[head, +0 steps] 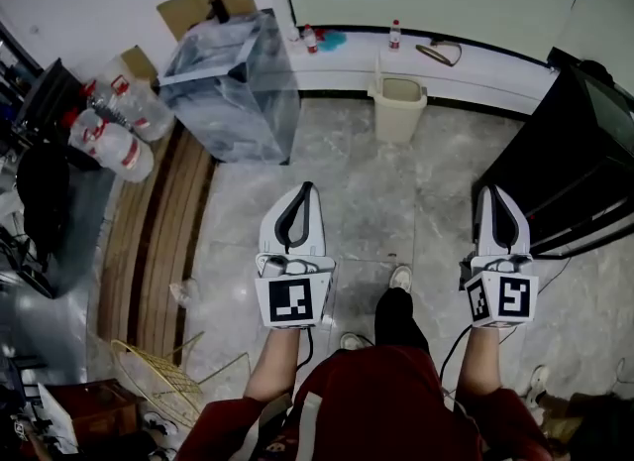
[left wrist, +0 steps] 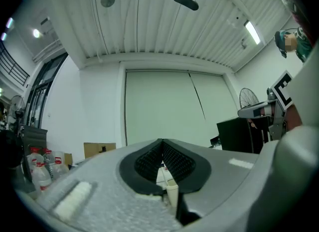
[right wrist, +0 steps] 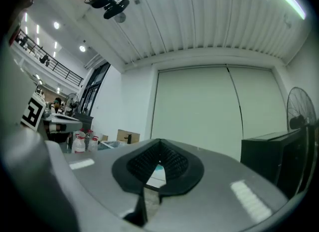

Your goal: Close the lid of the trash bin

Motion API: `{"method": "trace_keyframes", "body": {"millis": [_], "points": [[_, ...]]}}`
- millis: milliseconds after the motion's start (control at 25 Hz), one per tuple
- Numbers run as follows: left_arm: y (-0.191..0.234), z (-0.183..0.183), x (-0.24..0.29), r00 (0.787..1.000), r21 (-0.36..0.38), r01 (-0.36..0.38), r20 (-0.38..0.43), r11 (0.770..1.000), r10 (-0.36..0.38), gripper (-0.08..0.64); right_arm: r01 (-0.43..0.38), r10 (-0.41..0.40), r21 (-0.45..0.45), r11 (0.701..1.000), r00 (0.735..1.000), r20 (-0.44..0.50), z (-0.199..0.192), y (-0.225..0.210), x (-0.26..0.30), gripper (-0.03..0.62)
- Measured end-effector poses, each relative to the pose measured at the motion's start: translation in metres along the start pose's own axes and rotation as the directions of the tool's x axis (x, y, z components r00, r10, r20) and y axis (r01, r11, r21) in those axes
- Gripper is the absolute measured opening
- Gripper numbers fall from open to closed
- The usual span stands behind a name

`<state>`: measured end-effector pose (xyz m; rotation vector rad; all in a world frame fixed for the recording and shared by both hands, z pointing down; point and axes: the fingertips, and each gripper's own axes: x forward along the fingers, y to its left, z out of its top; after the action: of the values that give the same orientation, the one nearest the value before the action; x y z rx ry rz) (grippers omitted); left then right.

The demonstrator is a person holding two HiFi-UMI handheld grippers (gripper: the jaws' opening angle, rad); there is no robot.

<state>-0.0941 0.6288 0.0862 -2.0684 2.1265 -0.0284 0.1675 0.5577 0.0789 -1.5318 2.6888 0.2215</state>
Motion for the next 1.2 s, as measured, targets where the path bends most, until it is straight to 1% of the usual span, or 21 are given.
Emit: {"method": "trace_keyframes", "body": {"millis": [80, 320, 520, 840, 1000, 1200], "points": [[-0.007, -0.004, 0.022, 1.0, 0.003, 0.007, -0.011, 1.0, -0.007, 0.006, 0.007, -0.007, 0.003, 1.0, 1.0, -0.003, -0.006, -0.016, 0.016, 0.0], [-0.026, -0.011, 0.1, 1.0, 0.014, 0.018, -0.021, 1.0, -0.017, 0.006, 0.033, -0.033, -0.036, 0.999, 0.999, -0.026, -0.028, -0.069, 0.07, 0.0], [-0.05, -0.013, 0.168, 0.999, 0.016, 0.037, -0.036, 0.999, -0.037, 0.006, 0.044, -0.045, -0.027, 0.999, 0.998, -0.041, -0.043, -0.12, 0.116, 0.0], [-0.079, -0.019, 0.27, 0.998, 0.021, 0.045, -0.043, 0.999, -0.044, 0.006, 0.068, -0.068, -0.013, 0.998, 0.996, -0.063, -0.067, -0.194, 0.183, 0.0], [-0.096, -0.022, 0.312, 0.998, 0.024, 0.057, -0.037, 0.998, -0.056, 0.006, 0.074, -0.075, -0.016, 0.997, 0.995, -0.061, -0.074, -0.224, 0.208, 0.0], [-0.11, -0.024, 0.35, 0.998, 0.019, 0.063, -0.027, 0.998, -0.062, 0.006, 0.082, -0.083, -0.008, 0.997, 0.994, -0.066, -0.086, -0.254, 0.23, 0.0]]}}
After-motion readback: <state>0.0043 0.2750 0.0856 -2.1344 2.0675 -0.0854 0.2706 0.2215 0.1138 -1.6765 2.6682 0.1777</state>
